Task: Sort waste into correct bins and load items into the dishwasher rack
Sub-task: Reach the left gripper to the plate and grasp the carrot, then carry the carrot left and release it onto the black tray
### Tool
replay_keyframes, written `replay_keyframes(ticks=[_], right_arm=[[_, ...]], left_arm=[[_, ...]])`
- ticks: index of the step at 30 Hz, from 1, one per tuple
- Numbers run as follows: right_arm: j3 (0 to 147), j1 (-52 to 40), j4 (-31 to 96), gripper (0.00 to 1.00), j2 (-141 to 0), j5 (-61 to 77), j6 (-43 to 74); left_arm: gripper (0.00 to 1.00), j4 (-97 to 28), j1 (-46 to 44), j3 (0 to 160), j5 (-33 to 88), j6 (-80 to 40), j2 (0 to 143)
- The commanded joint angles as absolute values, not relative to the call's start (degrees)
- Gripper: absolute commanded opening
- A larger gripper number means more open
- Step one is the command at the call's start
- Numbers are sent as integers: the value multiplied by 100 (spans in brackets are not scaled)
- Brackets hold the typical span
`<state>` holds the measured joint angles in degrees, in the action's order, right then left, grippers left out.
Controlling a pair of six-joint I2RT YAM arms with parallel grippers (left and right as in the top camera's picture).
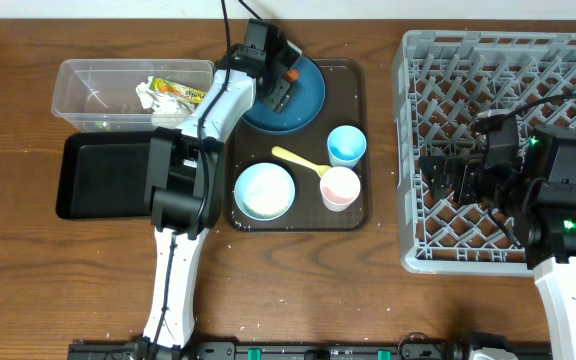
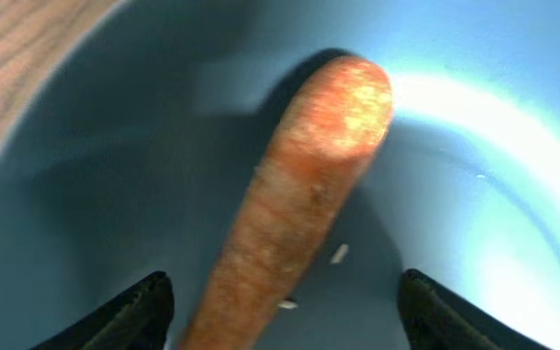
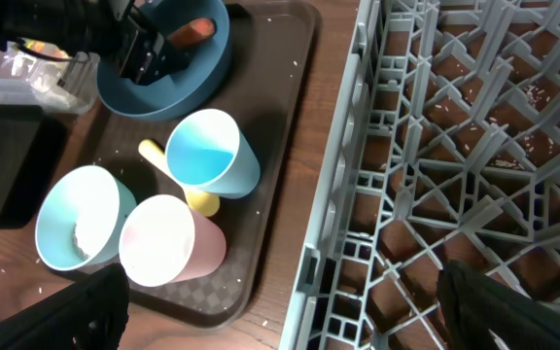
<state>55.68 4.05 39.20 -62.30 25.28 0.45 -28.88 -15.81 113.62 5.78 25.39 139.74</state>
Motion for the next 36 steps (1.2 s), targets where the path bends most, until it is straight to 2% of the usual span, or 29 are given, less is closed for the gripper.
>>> replay_keyframes(ticks=[1, 7, 16, 17, 23, 29, 36], right_arm=[[5688, 432, 3940, 99, -6226, 2554, 80], [5688, 432, 3968, 98, -6226, 2554, 82], [5688, 432, 3968, 98, -6226, 2554, 82], [5688, 432, 3968, 98, -6226, 2554, 82], [5688, 432, 3968, 98, -6226, 2556, 82], [5688, 432, 3966, 98, -6226, 2554, 82], [5688, 432, 3964, 98, -6226, 2554, 80]], left_arm=[[68, -2995, -1594, 11406, 731, 2565, 14169], [34, -3103, -1601, 11406, 731, 2506, 14169], [19, -3326, -1599, 11426, 725, 1758, 13926], [14, -3354, -1599, 11426, 725, 1623, 13834], [9, -3610, -1599, 11426, 725, 589, 12932], [6, -4495, -1581, 11426, 631, -152, 11679], [6, -6322, -1203, 11424, -770, -1426, 10672]])
